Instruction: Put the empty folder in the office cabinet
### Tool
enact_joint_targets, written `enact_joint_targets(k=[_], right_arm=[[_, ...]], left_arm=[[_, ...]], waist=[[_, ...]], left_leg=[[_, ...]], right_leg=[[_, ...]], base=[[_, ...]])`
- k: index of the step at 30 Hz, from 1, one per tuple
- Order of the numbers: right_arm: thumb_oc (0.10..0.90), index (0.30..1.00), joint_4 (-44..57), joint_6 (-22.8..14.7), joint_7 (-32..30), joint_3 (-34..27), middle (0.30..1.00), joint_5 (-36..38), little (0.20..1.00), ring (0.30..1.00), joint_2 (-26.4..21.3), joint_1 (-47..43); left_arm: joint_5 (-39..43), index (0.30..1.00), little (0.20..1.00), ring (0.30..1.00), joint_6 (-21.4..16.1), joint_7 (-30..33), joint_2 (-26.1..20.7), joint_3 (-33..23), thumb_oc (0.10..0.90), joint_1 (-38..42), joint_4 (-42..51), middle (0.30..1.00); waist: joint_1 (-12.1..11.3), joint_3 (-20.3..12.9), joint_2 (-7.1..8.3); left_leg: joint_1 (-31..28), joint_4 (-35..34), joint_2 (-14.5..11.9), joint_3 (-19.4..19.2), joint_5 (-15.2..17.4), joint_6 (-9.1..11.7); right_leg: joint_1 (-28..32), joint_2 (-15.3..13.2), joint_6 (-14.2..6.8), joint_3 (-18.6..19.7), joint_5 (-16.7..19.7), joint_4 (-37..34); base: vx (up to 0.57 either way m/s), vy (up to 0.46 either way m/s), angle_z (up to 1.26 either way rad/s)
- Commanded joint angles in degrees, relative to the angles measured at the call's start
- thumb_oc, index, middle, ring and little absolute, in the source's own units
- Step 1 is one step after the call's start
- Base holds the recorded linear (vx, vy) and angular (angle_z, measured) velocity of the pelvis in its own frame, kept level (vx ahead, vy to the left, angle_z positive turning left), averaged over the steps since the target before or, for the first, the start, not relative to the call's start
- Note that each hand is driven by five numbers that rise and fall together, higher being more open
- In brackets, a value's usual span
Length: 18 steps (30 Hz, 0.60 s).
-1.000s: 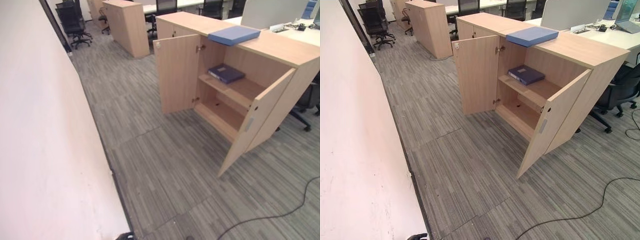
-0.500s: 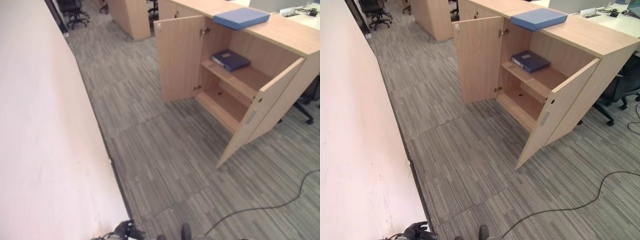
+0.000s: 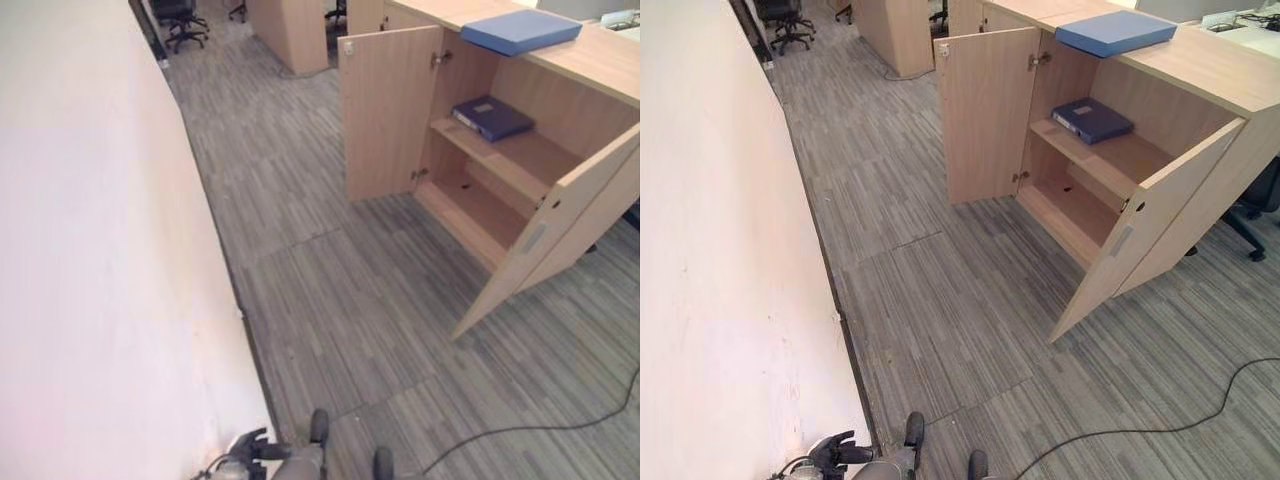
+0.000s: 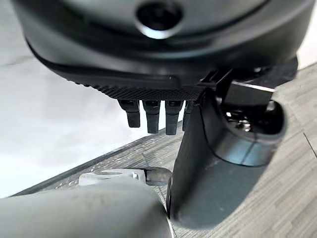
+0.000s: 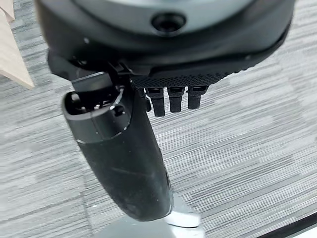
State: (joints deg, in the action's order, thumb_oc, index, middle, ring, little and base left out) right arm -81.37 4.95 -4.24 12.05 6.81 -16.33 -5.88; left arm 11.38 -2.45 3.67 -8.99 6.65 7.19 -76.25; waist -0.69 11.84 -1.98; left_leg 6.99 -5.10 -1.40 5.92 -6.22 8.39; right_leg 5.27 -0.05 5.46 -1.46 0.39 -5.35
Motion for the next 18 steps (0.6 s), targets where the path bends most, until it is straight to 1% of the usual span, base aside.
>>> enact_joint_targets(k=[1,2,3,4,5,6,7,8,9,10,11,12,13,14,15,16,17,18], right_arm=[[0.8,0.9,-2.08,-0.11,0.36,0.68,0.9,-2.58,0.9,0.9,-0.56,2.54],[0.8,0.9,-2.08,-0.11,0.36,0.68,0.9,-2.58,0.9,0.9,-0.55,2.55],[0.8,0.9,-2.28,0.02,1.25,0.66,0.9,-3.52,0.9,0.9,-0.53,2.56],[0.8,0.9,-2.42,0.1,1.65,0.75,0.9,-3.88,0.9,0.9,-0.56,2.5],[0.8,0.9,-2.23,0.13,1.8,0.65,0.9,-4.07,0.9,0.9,-0.71,2.21],[0.8,0.9,-2.23,0.13,1.8,0.65,0.9,-4.07,0.9,0.9,-0.71,2.21],[0.8,0.9,-1.1,-0.1,1.87,-0.03,0.9,-2.78,0.9,0.9,-1.01,1.15],[0.8,0.9,-0.52,-0.27,1.54,-0.66,0.9,-1.62,0.9,0.9,-1.33,0.71],[0.8,0.9,0.12,-0.35,1.07,-1.23,0.9,-0.57,0.9,0.9,-1.36,0.15],[0.8,0.9,0.12,-0.35,1.07,-1.23,0.9,-0.57,0.9,0.9,-1.37,0.15],[0.8,0.9,1.92,-0.95,-0.19,-1.24,0.9,0.78,0.9,0.9,-0.71,0.1],[0.8,0.9,2.41,-1.04,-0.38,-1.1,0.9,1.05,0.9,0.9,-0.56,0.24],[0.8,0.9,2.47,-1.16,-0.38,-0.88,0.9,1.25,0.9,0.9,-0.46,0.33],[0.8,0.9,2.51,-1.15,-0.31,-0.73,0.9,1.39,0.9,0.9,-0.35,0.43],[0.8,0.9,2.45,-1.04,-0.34,-0.78,0.9,1.58,0.9,0.9,-0.32,0.51],[0.8,0.9,2.56,-1.07,-0.46,-1.05,0.9,2.25,0.9,0.9,-0.32,0.46],[0.8,0.9,2.56,-1.07,-0.46,-1.05,0.9,2.25,0.9,0.9,-0.32,0.46],[0.8,0.9,2.85,-1.24,-0.48,-1.52,0.9,3.43,0.9,0.9,-0.34,0.19]], left_arm=[[-2.28,0.9,0.9,0.9,1.9,0.65,-1.02,2.7,0.8,-9.25,-3.92,0.9],[-2.28,0.9,0.9,0.9,1.9,0.65,-1.03,2.71,0.8,-9.25,-3.92,0.9],[-2.52,0.9,0.9,0.9,1.79,0.43,-1.46,2.02,0.8,-9.33,-3.72,0.9],[-2.53,0.9,0.9,0.9,1.75,0.45,-1.59,1.82,0.8,-9.45,-3.58,0.9],[-2.49,0.9,0.9,0.9,1.83,0.5,-1.82,1.55,0.8,-9.43,-3.46,0.9],[-2.49,0.9,0.9,0.9,1.83,0.5,-1.82,1.55,0.8,-9.43,-3.46,0.9],[-2.15,0.9,0.9,0.9,1.87,0.44,-2.31,1.21,0.8,-9.19,-2.78,0.9],[-1.86,0.9,0.9,0.9,1.97,0.5,-2.39,1.12,0.8,-9.12,-2.73,0.9],[-1.56,0.9,0.9,0.9,2.17,0.62,-2.61,1.12,0.8,-9.01,-2.58,0.9],[-1.56,0.9,0.9,0.9,2.17,0.62,-2.6,1.12,0.8,-9.01,-2.59,0.9],[-1.13,0.9,0.9,0.9,2.27,0.74,-3.07,1.02,0.8,-9.14,-2.31,0.9],[-1.08,0.9,0.9,0.9,2.25,0.69,-2.99,1.11,0.8,-9.15,-2.24,0.9],[-1.31,0.9,0.9,0.9,2.2,0.75,-2.95,1.3,0.8,-9.07,-2.33,0.9],[-1.69,0.9,0.9,0.9,2.21,0.7,-2.96,1.45,0.8,-9.02,-2.48,0.9],[-2.03,0.9,0.9,0.9,2.3,0.61,-3.01,1.63,0.8,-8.8,-2.87,0.9],[-2.3,0.9,0.9,0.9,2.44,0.46,-2.95,1.68,0.8,-8.89,-3.17,0.9],[-2.3,0.9,0.9,0.9,2.44,0.46,-2.94,1.67,0.8,-8.88,-3.17,0.9],[-2.15,0.9,0.9,0.9,2.33,0.5,-2.77,1.6,0.8,-8.95,-3.63,0.9]], waist=[[-2.27,-3.26,1.32],[-2.32,-3.28,1.36],[-3.44,-4.36,1.67],[-4.2,-4.86,1.72],[-4.76,-5.18,1.74],[-4.76,-5.19,1.74],[-5.17,-4.83,1.29],[-4.93,-4.35,0.82],[-4.36,-3.48,0.33],[-4.42,-3.59,0.27],[-3.04,-2.47,-1.23],[-2.6,-2.35,-1.63],[-2.07,-2.04,-2.0],[-1.69,-1.78,-2.13],[-1.31,-1.39,-2.19],[-0.94,-1.35,-2.25],[-0.92,-1.32,-2.27],[-0.35,-0.71,-2.1]], left_leg=[[5.18,3.15,3.27,-1.47,-3.32,-5.08],[5.21,3.23,3.29,-1.52,-3.25,-5.1],[5.63,5.34,4.11,-3.14,-1.24,-6.43],[5.59,6.14,4.54,-3.98,-0.22,-7.29],[4.86,6.17,4.94,-5.02,0.84,-8.22],[4.88,6.17,4.94,-5.02,0.84,-8.22],[2.33,5.54,5.98,-6.55,2.44,-9.78],[0.98,5.29,6.57,-6.97,3.1,-10.86],[-0.97,5.01,7.02,-7.07,3.73,-11.81],[-0.83,5.04,6.94,-7.1,3.72,-11.79],[-5.18,4.34,7.61,-6.38,5.73,-13.25],[-6.26,4.2,7.45,-5.96,6.25,-13.31],[-7.42,3.96,7.17,-5.47,6.56,-13.11],[-8.4,3.79,7.05,-5.21,7.06,-12.93],[-9.39,3.53,6.73,-5.04,7.64,-12.59],[-9.87,3.42,6.58,-4.81,8.0,-12.29],[-9.92,3.41,6.57,-4.78,8.0,-12.29],[-11.19,3.4,6.6,-4.74,8.71,-11.92]], right_leg=[[9.81,0.11,-8.07,1.95,-8.64,2.3],[9.81,0.07,-8.09,1.99,-8.65,2.29],[9.17,-2.54,-9.85,1.64,-8.73,4.32],[8.09,-3.87,-10.71,1.31,-8.12,7.01],[6.32,-5.47,-11.9,0.89,-6.1,11.36],[6.3,-5.47,-11.9,0.89,-6.1,11.36],[0.39,-7.86,-14.13,0.73,0.99,23.37],[-2.54,-8.82,-14.37,1.09,6.28,30.11],[-4.87,-9.48,-13.39,0.91,9.29,36.2],[-5.03,-9.4,-13.38,0.96,9.37,36.17],[-9.91,-11.33,-11.29,-1.93,8.79,45.61],[-11.64,-10.87,-10.64,-3.09,6.65,45.33],[-13.08,-10.03,-10.1,-4.45,3.94,43.23],[-13.47,-9.52,-10.0,-5.76,1.87,40.01],[-14.43,-8.84,-9.99,-7.37,0.76,35.87],[-14.46,-8.35,-10.29,-8.32,0.78,31.58],[-14.39,-8.33,-10.29,-8.35,0.79,31.53],[-15.8,-7.26,-10.76,-8.52,1.45,25.9]], base=[[0.22,0.13,-0.73],[0.36,0.238,-0.61],[0.35,0.25,-0.47],[0.47,0.337,-0.21],[0.23,0.173,-0.28],[0.26,0.247,-0.57],[0.22,0.262,-0.87],[0.28,0.355,-0.85],[0.13,0.197,-0.47],[0.27,0.317,-0.03],[0.29,0.258,0.19],[0.36,0.272,0.16],[0.21,0.046,0.21],[0.21,-0.006,0.17],[0.2,-0.042,0.19],[0.13,-0.038,0.06],[0.14,-0.044,0.08],[0.25,-0.085,0.18]])
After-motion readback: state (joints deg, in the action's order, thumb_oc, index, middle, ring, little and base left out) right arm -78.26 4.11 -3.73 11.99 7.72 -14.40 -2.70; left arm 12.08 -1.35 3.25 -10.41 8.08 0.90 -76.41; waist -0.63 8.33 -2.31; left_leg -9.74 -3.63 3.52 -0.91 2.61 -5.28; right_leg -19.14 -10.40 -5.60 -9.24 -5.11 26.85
